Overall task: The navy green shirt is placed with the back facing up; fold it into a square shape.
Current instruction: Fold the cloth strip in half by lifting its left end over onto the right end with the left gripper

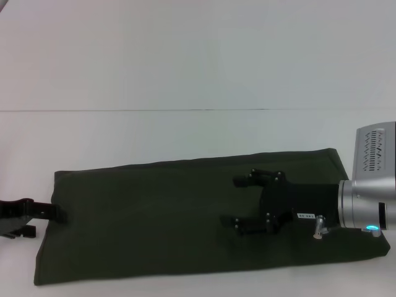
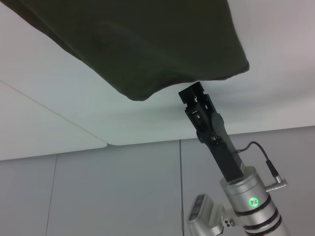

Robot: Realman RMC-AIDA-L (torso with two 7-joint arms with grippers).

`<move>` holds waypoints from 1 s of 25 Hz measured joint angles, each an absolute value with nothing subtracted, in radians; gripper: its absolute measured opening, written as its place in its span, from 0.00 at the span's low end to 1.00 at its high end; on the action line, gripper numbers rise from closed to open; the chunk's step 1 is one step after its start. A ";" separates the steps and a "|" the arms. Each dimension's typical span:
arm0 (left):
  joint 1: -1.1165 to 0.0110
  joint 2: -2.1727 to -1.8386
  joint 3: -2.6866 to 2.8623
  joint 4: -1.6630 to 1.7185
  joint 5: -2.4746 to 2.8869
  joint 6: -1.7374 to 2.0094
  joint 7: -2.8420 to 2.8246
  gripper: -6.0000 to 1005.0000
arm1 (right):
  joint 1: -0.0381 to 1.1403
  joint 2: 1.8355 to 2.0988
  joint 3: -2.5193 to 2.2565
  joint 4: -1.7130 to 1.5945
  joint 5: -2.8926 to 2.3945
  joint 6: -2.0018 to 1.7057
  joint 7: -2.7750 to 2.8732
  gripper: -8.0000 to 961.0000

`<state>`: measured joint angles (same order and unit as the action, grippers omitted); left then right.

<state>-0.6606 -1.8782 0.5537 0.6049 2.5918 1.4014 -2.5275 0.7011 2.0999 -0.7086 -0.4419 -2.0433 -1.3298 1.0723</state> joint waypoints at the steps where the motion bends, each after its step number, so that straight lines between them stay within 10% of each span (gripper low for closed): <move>1: -0.660 -1.879 0.554 0.605 2.592 1.398 -2.527 0.89 | 0.701 2.100 -0.709 -0.442 -2.043 -1.330 1.072 0.96; 25: -0.664 -1.890 0.583 0.604 2.591 1.396 -2.515 0.89 | 0.703 2.100 -0.710 -0.439 -2.043 -1.330 1.072 0.97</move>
